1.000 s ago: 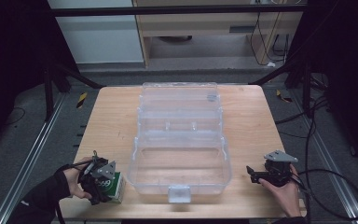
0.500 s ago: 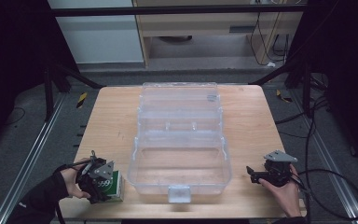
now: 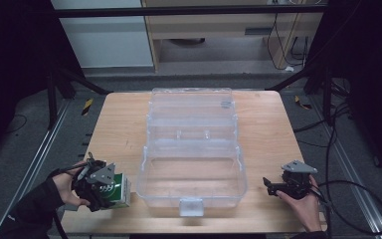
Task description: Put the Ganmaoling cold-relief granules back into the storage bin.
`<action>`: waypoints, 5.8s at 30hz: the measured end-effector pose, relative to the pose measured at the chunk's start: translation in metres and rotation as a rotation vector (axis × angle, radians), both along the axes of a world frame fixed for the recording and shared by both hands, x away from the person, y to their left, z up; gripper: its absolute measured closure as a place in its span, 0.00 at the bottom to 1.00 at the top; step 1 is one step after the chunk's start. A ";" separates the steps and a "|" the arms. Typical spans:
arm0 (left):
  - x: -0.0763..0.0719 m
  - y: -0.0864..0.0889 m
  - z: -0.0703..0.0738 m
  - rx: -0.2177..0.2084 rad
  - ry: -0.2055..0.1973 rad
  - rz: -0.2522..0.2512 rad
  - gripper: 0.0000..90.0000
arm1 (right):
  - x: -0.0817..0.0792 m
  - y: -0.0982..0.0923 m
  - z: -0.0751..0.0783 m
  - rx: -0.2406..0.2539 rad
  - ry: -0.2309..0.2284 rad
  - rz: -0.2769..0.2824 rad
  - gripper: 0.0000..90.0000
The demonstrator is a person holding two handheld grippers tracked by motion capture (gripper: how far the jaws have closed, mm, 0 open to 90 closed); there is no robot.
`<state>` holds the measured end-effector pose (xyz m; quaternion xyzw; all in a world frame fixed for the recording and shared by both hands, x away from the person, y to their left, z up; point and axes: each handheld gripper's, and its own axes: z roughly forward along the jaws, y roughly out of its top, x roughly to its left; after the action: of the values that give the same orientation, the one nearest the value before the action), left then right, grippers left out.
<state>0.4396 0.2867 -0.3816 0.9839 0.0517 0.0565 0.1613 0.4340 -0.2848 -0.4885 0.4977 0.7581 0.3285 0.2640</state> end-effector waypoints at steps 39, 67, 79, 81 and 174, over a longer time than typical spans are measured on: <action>0.011 -0.030 0.067 -0.046 -0.047 -0.002 0.16 | 0.000 0.000 0.000 0.001 0.001 0.004 0.02; 0.023 -0.088 0.077 -0.047 -0.035 -0.076 0.17 | 0.000 0.000 0.000 0.000 0.003 0.009 0.02; 0.033 -0.109 0.069 -0.049 -0.053 -0.120 0.16 | 0.000 0.001 0.000 0.002 0.007 0.012 0.02; 0.034 -0.111 0.067 -0.049 -0.049 -0.121 0.17 | 0.000 0.001 0.000 0.003 0.007 0.012 0.02; 0.042 -0.109 0.015 -0.127 -0.007 -0.050 0.20 | 0.000 0.002 -0.002 -0.019 0.023 0.020 0.01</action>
<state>0.4816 0.1776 -0.3667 0.9725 0.0302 0.0524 0.2248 0.4341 -0.2828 -0.4906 0.4912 0.7690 0.3184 0.2567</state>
